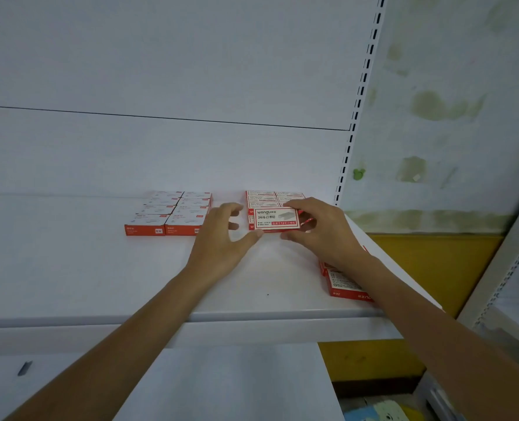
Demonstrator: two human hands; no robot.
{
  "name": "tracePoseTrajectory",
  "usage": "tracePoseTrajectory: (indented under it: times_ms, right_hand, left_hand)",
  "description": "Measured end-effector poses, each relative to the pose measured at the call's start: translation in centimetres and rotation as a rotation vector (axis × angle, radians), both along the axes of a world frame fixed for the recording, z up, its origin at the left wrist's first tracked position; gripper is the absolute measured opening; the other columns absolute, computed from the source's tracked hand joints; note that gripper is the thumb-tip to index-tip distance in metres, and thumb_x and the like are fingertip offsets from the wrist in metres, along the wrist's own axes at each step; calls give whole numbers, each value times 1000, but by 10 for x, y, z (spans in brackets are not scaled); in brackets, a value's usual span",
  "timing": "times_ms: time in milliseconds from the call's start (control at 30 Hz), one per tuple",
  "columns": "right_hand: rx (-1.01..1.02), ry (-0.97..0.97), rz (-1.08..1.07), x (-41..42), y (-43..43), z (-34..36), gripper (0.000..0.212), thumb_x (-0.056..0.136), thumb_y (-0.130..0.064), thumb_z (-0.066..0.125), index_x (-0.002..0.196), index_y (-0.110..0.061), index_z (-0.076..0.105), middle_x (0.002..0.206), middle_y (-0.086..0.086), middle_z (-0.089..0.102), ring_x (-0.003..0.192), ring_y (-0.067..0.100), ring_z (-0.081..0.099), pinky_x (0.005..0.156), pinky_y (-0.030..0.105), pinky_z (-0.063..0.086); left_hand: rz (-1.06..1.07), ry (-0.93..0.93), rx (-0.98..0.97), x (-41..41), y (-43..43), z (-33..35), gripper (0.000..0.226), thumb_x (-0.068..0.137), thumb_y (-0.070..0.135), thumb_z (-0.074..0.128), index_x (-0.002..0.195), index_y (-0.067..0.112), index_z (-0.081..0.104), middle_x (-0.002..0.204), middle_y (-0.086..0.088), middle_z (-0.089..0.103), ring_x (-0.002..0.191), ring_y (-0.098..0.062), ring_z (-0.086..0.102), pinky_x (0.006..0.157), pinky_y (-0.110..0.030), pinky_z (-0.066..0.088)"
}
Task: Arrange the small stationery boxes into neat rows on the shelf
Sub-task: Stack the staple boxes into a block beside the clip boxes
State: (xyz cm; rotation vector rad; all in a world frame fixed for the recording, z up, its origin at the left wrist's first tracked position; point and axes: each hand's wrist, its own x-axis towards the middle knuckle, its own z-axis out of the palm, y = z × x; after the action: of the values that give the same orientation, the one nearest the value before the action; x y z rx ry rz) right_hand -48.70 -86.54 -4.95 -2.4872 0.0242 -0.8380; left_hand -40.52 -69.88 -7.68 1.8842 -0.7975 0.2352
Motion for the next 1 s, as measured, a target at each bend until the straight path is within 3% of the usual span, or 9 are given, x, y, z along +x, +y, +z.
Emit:
tracePoseTrajectory:
  times_ms: [133,267,500,633,833,933,1000]
  right_hand:
    - [-77,-39,-58,3,-2,-7,51,70,-15,78,117,-10,60,113,5,64,80,6,55,71,-3,35]
    - [-170,24,-86,10,-5,-14,57,74,-16,74,126,-12,53,124,7,59,106,19,57,89,11,32]
    - [-235,12,-61,11,-4,-16,52,79,-13,69,127,-5,51,126,12,50,108,24,53,95,27,41]
    - [-307,75,-91,12,-4,-12,50,83,-15,64,129,-5,47,127,12,48,113,27,50,98,31,38]
    - [-294,54,-82,7,-14,7,45,79,-14,68,121,-5,55,114,14,57,99,25,55,86,25,40]
    - [-209,33,-98,9,-29,16,46,80,-18,69,122,-7,56,113,11,61,86,14,54,78,16,41]
    - [-48,26,-133,14,-41,19,44,80,-19,70,121,-9,57,112,6,62,80,9,54,69,7,41]
  left_hand:
    - [-149,61,121,-3,0,0,49,82,31,63,128,29,48,114,14,57,88,7,56,72,-7,39]
    - [-191,64,208,-4,0,1,53,82,33,62,132,29,44,120,11,55,95,0,56,78,-13,40]
    - [-196,37,217,-4,1,-1,68,80,33,65,139,29,32,121,10,49,100,-2,52,87,-21,40]
    - [-205,-2,247,-2,0,-3,72,81,33,64,142,28,26,130,9,48,104,-2,49,89,-21,37]
    - [-180,-64,314,-3,0,-6,71,82,34,63,142,31,24,134,9,45,107,-4,46,91,-23,36]
    - [-94,-169,446,-6,-2,-8,53,84,39,58,132,29,41,134,6,46,117,-13,43,98,-31,35]
    - [-38,-189,562,-5,-5,-8,41,85,42,54,123,27,51,132,2,47,120,-18,40,102,-36,33]
